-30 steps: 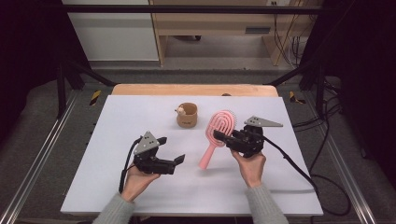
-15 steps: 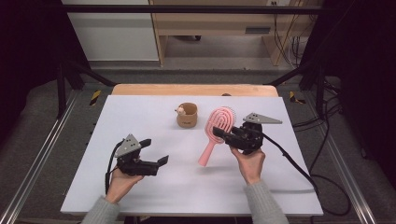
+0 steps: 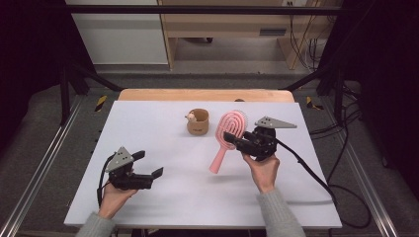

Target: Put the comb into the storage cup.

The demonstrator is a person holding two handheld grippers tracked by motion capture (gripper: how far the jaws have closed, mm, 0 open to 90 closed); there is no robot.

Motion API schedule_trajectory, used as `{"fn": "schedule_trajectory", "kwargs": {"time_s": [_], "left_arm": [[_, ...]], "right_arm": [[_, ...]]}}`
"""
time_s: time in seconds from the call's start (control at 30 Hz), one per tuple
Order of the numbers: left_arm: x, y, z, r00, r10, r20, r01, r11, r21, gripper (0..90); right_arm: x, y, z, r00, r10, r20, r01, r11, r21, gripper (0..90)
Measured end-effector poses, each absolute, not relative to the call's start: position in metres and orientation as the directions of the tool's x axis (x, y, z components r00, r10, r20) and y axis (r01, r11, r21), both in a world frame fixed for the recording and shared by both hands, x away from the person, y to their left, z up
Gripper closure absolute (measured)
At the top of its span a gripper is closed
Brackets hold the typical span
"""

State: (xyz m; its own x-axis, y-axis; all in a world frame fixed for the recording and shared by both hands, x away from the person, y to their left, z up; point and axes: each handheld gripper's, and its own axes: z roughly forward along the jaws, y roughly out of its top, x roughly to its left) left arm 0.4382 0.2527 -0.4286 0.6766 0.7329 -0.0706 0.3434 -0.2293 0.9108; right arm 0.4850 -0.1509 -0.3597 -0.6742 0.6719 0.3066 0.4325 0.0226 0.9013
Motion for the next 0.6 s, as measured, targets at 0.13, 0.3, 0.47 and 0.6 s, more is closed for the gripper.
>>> {"fn": "schedule_trajectory", "kwargs": {"time_s": [0.13,0.3,0.47,0.6], "left_arm": [[0.436,0.262,-0.433,0.668,0.741,-0.069,0.338,-0.219,0.915,6.0],[0.433,0.270,-0.437,0.662,0.748,-0.056,0.337,-0.230,0.913,6.0],[0.432,0.276,-0.441,0.651,0.757,-0.067,0.348,-0.218,0.912,6.0],[0.432,0.280,-0.444,0.649,0.757,-0.071,0.356,-0.220,0.908,6.0]], "right_arm": [[0.486,-0.149,-0.358,-0.674,0.677,0.295,0.426,0.031,0.904,63.3],[0.488,-0.145,-0.356,-0.678,0.676,0.290,0.423,0.035,0.905,63.3],[0.490,-0.143,-0.353,-0.678,0.677,0.286,0.418,0.036,0.908,63.3],[0.491,-0.141,-0.351,-0.678,0.680,0.281,0.413,0.035,0.910,63.3]]}}
